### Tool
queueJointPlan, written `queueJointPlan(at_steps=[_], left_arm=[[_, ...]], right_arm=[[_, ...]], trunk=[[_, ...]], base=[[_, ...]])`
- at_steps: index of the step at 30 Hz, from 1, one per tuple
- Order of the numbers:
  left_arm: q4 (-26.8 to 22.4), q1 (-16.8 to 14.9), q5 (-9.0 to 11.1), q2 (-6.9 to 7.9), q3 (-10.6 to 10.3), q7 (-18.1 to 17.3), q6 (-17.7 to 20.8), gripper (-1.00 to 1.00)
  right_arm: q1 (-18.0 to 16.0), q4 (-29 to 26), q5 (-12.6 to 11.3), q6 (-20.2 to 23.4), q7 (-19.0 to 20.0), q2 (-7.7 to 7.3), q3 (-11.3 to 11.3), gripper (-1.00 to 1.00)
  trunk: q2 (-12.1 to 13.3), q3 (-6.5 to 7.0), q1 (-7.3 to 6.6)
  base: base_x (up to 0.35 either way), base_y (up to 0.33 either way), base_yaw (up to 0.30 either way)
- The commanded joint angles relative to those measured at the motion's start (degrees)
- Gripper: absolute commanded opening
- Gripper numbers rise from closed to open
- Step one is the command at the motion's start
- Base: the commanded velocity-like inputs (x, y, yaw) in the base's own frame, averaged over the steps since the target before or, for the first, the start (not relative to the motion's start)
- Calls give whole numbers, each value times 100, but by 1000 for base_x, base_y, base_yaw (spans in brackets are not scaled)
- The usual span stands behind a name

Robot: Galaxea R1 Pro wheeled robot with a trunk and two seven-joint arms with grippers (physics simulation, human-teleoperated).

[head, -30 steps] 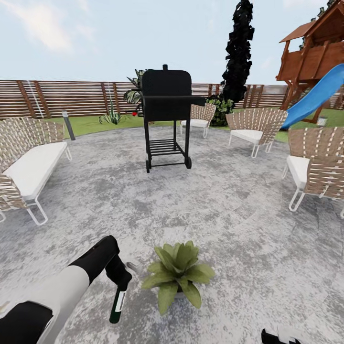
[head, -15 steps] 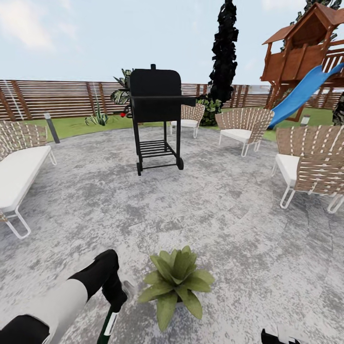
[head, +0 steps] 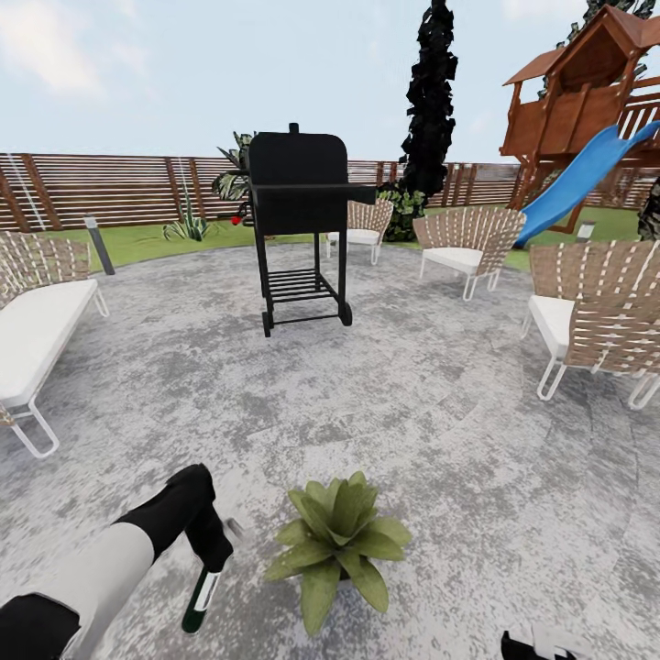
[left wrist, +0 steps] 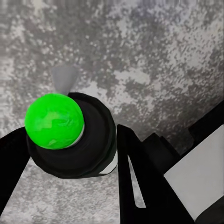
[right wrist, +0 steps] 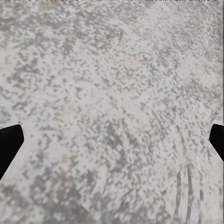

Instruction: Pick up the pesticide atomizer in the garden and spray insectifuge to fully cover both potted plants in the garden.

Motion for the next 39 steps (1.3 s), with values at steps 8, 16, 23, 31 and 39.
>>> queueJointPlan(at_steps=[8,16,23,31,39], left_arm=[[56,83,-22,-94,-50,-53,12,-100],[66,108,-23,-131,-33,-54,-4,-100],[7,445,-72,-117,-32,18,-32,-100],[-690,358,-100,-122,-53,163,31,-100],[-605,636,-94,-115,-87,639,-41,-100]], right_arm=[[-5,5,78,-23,-25,-38,-41,100],[-5,-4,61,-15,-34,-39,-41,100],[-5,5,61,-14,-34,-32,-41,100],[-5,6,62,-14,-34,-30,-41,100],[-4,14,69,-20,-34,-31,-41,100]], trunk=[[-2,-5,-1],[-2,-5,-1],[-2,-5,-1],[-2,-5,-1],[-2,-5,-1]], base=[[64,12,0],[115,77,-63],[1,1,-167],[0,0,-4],[0,0,0]])
